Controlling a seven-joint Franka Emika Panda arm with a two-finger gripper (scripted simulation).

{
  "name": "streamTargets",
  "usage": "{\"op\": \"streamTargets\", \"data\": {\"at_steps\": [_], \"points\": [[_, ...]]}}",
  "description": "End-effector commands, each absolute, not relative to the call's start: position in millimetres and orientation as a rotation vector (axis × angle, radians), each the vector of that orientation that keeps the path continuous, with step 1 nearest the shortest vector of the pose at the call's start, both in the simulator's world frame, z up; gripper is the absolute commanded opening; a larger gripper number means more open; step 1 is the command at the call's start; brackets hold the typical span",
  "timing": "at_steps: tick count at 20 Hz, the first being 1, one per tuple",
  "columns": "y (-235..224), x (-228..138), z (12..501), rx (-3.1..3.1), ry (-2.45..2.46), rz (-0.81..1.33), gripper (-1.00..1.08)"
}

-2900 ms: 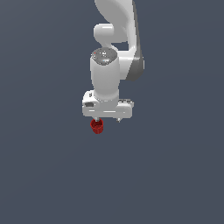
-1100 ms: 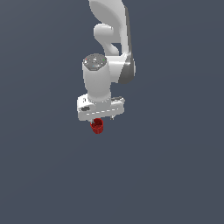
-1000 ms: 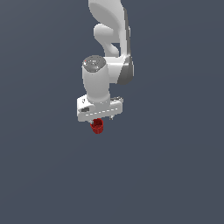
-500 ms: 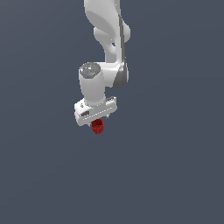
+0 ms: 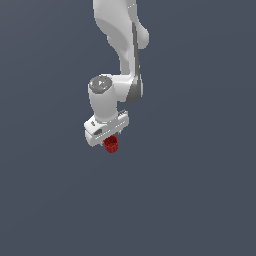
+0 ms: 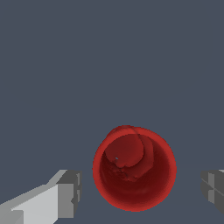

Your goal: Pick up the object and move it to a goal position.

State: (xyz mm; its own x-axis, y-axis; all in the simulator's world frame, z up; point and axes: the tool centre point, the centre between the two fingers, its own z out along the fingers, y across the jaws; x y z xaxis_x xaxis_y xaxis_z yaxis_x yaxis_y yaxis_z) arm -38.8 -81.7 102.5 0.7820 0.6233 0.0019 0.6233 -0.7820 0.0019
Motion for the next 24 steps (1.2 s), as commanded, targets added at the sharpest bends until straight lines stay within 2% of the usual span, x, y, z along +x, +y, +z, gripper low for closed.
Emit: {"op": "streamTargets", "data": {"at_steps": [1,11,24], "points": [[-83.2,-40.6,99.8,2.951,1.076,0.002,1.00],[-84.7,-42.3,94.6,2.942,1.102,0.000,1.00],[-84.5,-42.9,48.2,2.939,1.109,0.000,1.00]]}}
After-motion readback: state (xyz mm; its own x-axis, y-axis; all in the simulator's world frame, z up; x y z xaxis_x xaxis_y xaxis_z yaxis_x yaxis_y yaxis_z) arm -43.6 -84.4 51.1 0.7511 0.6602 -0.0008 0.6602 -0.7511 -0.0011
